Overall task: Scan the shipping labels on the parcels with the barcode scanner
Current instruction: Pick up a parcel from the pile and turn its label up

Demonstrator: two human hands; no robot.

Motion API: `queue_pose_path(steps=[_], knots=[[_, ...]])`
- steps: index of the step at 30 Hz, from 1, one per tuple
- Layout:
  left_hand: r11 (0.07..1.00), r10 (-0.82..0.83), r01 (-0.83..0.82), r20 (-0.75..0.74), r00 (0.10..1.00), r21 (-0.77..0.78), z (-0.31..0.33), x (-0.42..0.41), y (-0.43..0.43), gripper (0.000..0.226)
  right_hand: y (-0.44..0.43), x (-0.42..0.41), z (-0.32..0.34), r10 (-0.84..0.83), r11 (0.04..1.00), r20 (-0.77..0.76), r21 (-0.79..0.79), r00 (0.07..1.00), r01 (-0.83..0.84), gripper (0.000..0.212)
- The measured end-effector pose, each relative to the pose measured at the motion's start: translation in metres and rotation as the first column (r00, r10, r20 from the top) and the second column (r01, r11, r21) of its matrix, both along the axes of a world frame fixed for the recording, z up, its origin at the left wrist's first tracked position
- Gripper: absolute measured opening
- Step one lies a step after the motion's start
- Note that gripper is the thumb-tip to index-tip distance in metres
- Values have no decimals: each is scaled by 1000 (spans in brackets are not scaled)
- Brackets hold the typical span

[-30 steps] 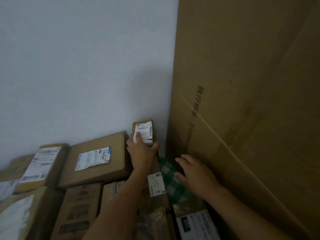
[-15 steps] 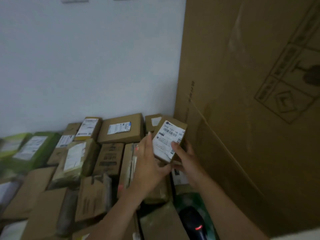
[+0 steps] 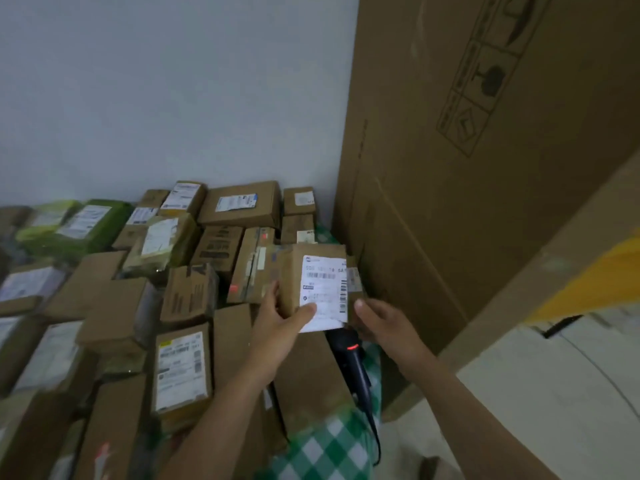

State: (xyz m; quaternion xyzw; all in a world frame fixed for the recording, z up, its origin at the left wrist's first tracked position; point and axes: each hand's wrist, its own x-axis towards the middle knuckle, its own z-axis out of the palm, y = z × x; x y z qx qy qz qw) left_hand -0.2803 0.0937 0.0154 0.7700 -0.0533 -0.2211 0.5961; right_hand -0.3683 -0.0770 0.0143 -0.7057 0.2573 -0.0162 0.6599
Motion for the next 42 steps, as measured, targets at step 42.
queue_pose_path(steps=[42], knots=[[957,234,-246,-90,968,-152,-7,66,106,81,15,-2,33,-30,950,-69,-312,997,7,15]])
